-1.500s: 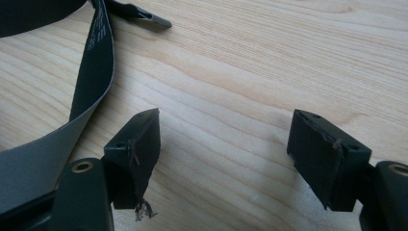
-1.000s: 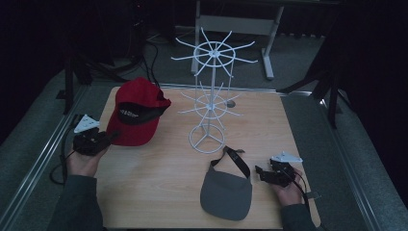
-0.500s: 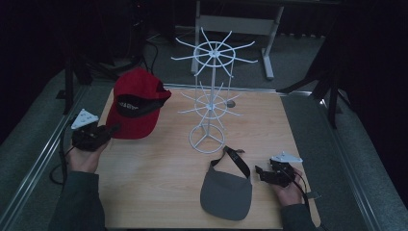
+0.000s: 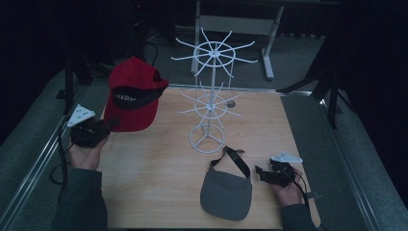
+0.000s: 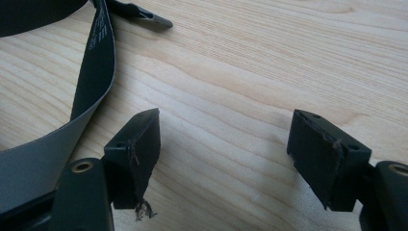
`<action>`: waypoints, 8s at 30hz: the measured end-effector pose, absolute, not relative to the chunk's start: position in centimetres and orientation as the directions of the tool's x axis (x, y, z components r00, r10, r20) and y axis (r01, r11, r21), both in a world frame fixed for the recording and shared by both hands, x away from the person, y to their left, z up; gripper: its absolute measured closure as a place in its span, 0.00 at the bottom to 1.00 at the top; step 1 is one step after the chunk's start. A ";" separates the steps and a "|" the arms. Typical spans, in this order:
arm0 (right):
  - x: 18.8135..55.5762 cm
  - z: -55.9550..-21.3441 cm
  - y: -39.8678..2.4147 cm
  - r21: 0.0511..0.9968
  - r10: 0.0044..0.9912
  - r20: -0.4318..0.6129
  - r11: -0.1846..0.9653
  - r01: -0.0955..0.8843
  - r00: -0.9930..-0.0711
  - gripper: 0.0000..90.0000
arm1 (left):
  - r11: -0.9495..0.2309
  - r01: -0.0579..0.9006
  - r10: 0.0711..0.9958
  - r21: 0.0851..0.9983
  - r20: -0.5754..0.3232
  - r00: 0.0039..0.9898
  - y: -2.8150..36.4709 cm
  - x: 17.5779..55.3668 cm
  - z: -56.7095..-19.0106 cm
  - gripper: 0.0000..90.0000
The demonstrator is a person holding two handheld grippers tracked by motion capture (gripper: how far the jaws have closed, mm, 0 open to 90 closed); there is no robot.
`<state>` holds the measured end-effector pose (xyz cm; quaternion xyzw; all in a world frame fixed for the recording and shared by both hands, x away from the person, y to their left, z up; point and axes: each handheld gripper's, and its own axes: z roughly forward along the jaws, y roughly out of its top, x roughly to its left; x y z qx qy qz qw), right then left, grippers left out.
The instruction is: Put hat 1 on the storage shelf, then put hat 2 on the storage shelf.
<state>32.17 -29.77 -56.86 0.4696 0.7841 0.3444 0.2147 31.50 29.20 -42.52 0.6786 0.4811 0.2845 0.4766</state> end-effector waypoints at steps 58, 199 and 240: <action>32.1 -56.9 -29.8 0.743 0.884 -0.014 0.323 0.586 -0.468 0.30 | 0.022 0.243 0.917 0.970 -0.117 0.382 27.6 32.7 -36.7 0.96; 32.5 -56.4 -29.0 0.715 0.892 -0.010 0.322 0.621 -0.451 0.40 | -0.042 0.391 0.883 0.919 -0.149 0.445 27.6 29.9 -46.6 0.62; 36.4 -52.3 -23.1 0.710 0.825 0.090 0.340 0.617 -0.558 0.68 | -0.011 0.468 0.895 0.884 -0.200 0.399 27.4 29.6 -50.8 0.61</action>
